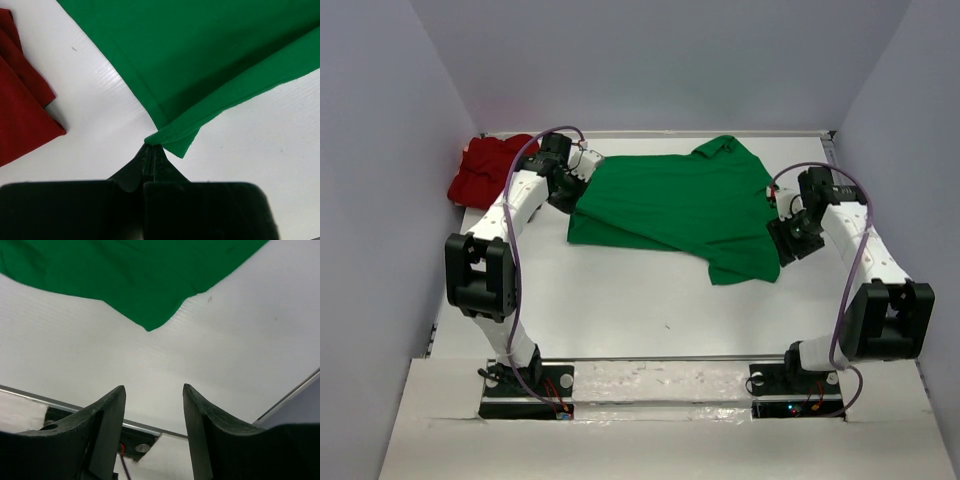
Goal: Fold and stack the t-shirts
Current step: Fold the flattened tshirt in 1/3 of the way
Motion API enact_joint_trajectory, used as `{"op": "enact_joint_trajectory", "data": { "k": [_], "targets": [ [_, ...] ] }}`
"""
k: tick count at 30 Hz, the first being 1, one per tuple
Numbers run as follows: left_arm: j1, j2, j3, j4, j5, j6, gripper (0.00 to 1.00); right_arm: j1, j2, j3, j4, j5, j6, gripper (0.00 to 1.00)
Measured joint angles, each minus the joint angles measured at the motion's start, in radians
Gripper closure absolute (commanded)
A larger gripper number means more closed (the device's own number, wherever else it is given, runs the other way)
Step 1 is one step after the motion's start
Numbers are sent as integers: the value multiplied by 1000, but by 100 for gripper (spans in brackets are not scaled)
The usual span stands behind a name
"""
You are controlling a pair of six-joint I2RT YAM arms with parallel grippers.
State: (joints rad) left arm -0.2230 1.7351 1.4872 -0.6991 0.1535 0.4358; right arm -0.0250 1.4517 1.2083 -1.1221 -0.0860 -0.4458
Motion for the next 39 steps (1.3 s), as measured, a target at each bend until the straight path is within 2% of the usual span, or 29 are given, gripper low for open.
{"op": "enact_joint_trajectory", "data": {
  "k": [6, 9, 17, 28, 39],
  "targets": [
    [0, -22, -2, 3, 0, -7, 100, 0, -121, -53, 39, -65, -210, 48],
    [0, -34, -2, 9, -1, -13, 100, 0, -126, -84, 64, -74, -314, 48],
    [0, -40, -9, 19, -15, -15, 100, 0, 72, -112, 161, -61, -491, 49],
    [0, -40, -32, 24, -27, -14, 100, -2, 288, -56, 221, -53, -549, 49],
    [0, -40, -37, 25, -27, -13, 100, -2, 351, 9, 241, -52, -553, 50]
  ]
}}
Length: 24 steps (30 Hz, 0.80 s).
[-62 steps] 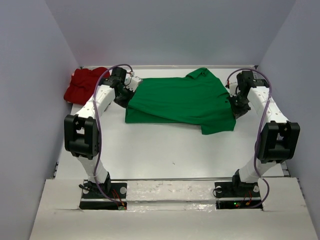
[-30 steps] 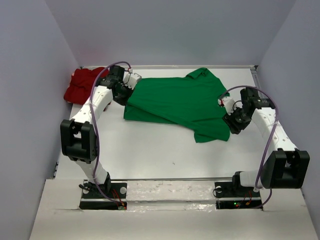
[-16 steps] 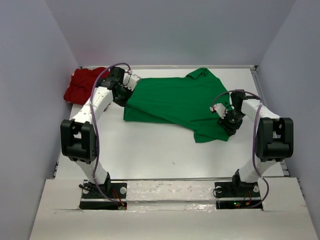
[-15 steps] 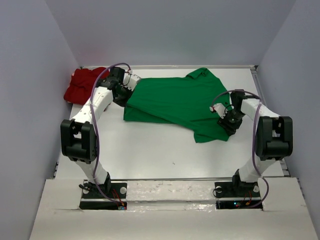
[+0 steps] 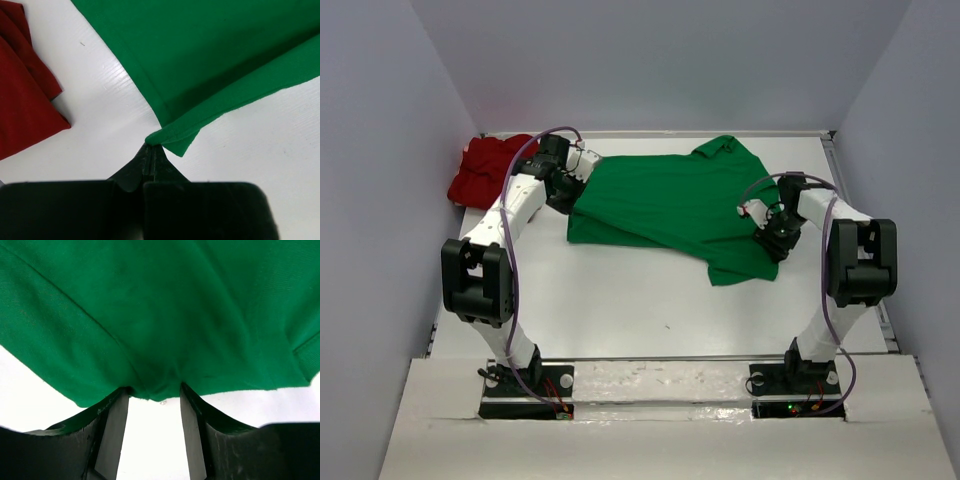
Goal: Fold and stack the t-shirts
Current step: Fold the flattened tshirt in 1/3 of the way
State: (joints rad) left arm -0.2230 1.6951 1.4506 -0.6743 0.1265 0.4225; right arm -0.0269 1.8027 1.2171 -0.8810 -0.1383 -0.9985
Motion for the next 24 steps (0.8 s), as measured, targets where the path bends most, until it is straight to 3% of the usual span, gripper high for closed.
{"op": "enact_joint_trajectory", "data": {
  "k": [6, 7, 9, 10, 12, 24],
  "targets": [
    [0, 0, -3, 1, 0, 6, 100, 0, 25, -1, 0, 0, 1, 57],
    [0, 0, -4, 1, 0, 6, 100, 0, 27, -1, 0, 0, 2, 72],
    [0, 0, -5, 1, 1, 6, 100, 0, 33, -1, 0, -1, 2, 83],
    [0, 0, -5, 1, 1, 6, 100, 0, 39, 0, 0, 1, 6, 94],
    [0, 0, -5, 1, 2, 7, 100, 0, 42, 4, 0, 3, 12, 100],
    [0, 0, -5, 1, 13, 11, 100, 0, -60, 70, -149, -9, 39, 100]
  ]
}}
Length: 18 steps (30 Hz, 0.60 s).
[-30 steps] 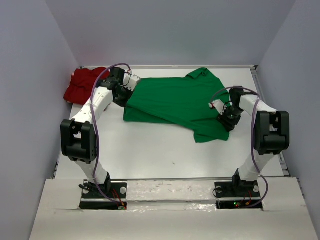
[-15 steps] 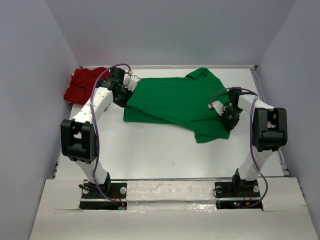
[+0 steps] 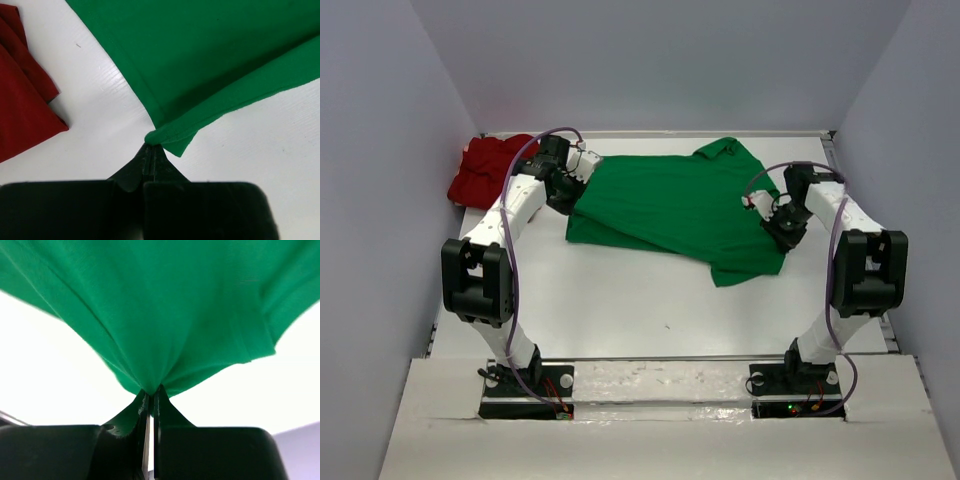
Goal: Fold and stack the t-shirts
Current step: Fold the flattened tshirt in 1/3 of the way
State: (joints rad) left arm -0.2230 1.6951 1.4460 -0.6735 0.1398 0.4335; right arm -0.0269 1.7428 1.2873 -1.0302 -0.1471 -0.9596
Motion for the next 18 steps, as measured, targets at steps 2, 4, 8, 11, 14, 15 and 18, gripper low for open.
{"op": "enact_joint_trajectory", "data": {
  "k": [2, 4, 8, 11, 14, 15, 18],
  "targets": [
    [0, 0, 0, 0, 2, 2, 100, 0, -37, 32, -43, -14, 6, 100],
    [0, 0, 0, 0, 4, 3, 100, 0, -71, 72, -90, -33, 10, 100],
    [0, 0, 0, 0, 10, 3, 100, 0, -84, 138, -158, -64, 20, 100],
    [0, 0, 0, 0, 13, 4, 100, 0, -79, 176, -202, -82, 29, 100],
    [0, 0, 0, 0, 15, 7, 100, 0, -66, 198, -225, -88, 40, 100],
    [0, 0, 0, 0, 17, 7, 100, 0, -61, 199, -226, -89, 43, 100],
    [0, 0, 0, 0, 18, 8, 100, 0, -39, 200, -227, -84, 56, 84]
  ]
}}
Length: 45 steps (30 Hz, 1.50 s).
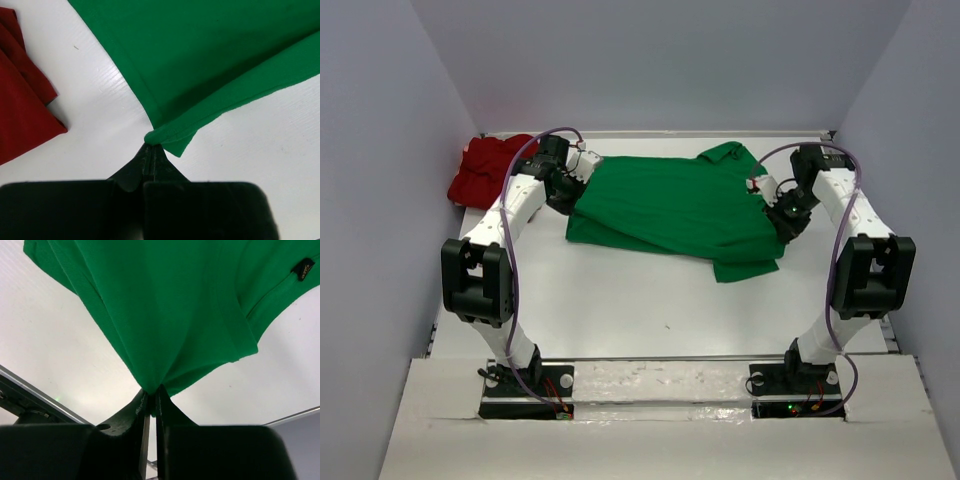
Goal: Fold and stack the t-shirts
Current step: Fold the flattened tshirt in 1/3 of the way
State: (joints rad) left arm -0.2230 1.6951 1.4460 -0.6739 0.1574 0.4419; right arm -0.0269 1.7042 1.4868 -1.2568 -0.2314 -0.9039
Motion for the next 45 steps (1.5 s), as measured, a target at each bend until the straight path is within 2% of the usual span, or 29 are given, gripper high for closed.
{"op": "enact_joint_trajectory", "data": {
  "k": [1, 3, 4, 6, 7, 9, 13, 14, 17, 22, 24, 28, 32, 45],
  "targets": [
    [0, 0, 0, 0, 0, 1, 100, 0, 5, 0, 0, 2, 2, 74],
    [0, 0, 0, 0, 2, 2, 100, 0, 10, -8, 6, 15, 9, 65],
    [0, 0, 0, 0, 3, 3, 100, 0, 10, -15, 7, 24, 14, 58],
    [0, 0, 0, 0, 5, 5, 100, 0, 10, -31, 11, 35, 21, 41],
    [0, 0, 0, 0, 5, 5, 100, 0, 10, -42, 13, 42, 23, 26],
    [0, 0, 0, 0, 8, 6, 100, 0, 6, -70, 24, 50, 24, 21],
    [0, 0, 0, -1, 14, 6, 100, 0, -39, -97, 52, 66, 35, 28],
    [0, 0, 0, -2, 16, 6, 100, 0, -61, -96, 56, 60, 32, 37],
    [0, 0, 0, -5, 18, 6, 100, 0, -107, -87, 27, 31, 14, 49],
    [0, 0, 0, -5, 19, 6, 100, 0, -117, -116, -24, 8, -16, 58],
    [0, 0, 0, -4, 19, 6, 100, 0, -114, -158, -31, 5, -29, 57],
    [0, 0, 0, -4, 23, 6, 100, 0, -98, -217, -50, 3, -50, 48],
    [0, 0, 0, -4, 26, 6, 100, 0, -58, -240, -55, 3, -64, 44],
    [0, 0, -32, -3, 26, 9, 100, 0, 71, -241, -28, -17, -72, 43]
  ]
}}
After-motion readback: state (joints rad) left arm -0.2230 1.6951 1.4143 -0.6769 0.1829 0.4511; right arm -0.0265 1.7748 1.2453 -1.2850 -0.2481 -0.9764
